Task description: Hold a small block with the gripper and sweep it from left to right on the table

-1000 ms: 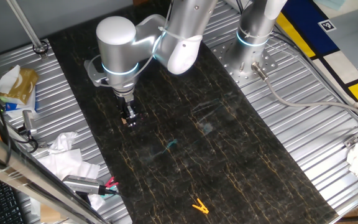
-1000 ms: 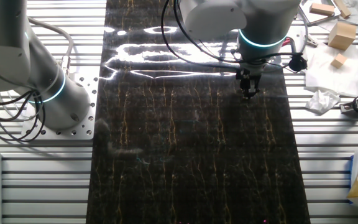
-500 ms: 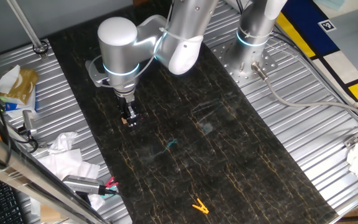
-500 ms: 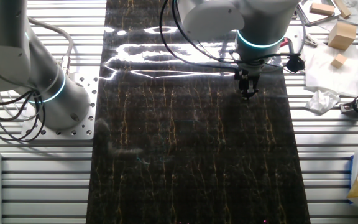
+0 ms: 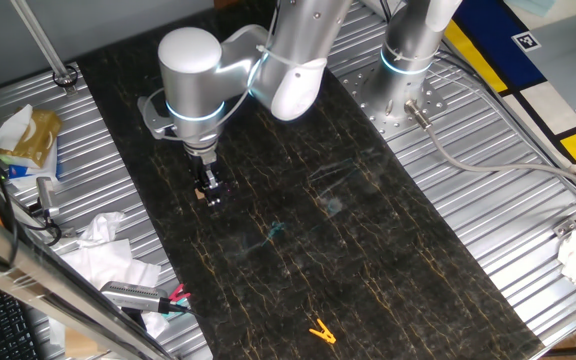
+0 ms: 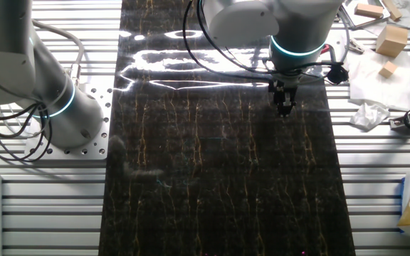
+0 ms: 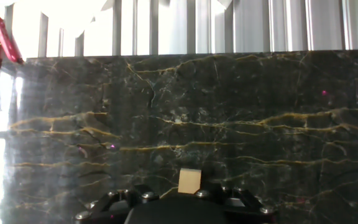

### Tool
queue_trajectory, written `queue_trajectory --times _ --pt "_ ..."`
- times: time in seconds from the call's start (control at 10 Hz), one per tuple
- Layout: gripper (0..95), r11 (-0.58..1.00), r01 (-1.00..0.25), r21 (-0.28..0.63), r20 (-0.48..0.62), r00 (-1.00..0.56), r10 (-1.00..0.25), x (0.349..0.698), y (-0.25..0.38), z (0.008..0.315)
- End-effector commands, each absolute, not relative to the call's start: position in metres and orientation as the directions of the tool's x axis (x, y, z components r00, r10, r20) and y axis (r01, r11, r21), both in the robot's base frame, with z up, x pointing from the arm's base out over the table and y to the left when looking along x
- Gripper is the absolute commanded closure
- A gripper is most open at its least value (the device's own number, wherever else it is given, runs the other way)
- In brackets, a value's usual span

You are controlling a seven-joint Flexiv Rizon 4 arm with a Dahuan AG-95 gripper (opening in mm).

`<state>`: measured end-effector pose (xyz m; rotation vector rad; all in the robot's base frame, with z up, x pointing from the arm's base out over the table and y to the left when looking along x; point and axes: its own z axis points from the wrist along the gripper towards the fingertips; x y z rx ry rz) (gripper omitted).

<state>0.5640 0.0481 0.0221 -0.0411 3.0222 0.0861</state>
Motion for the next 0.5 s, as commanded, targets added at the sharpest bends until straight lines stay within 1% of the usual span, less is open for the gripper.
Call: queue_trajectory --times 0.1,0.3,0.5 --pt "38.0 0.998 -0.03 0.054 -0.12 -0.992 -0.024 0.5646 0.0479 0.0227" --pt "38.0 0.998 -0.025 0.056 -0.12 -0.993 -0.018 0.565 0.048 0.0225" --pt "38.0 0.997 -0.005 0.08 -0.124 -0.992 0.005 0.5659 0.0485 0.0219"
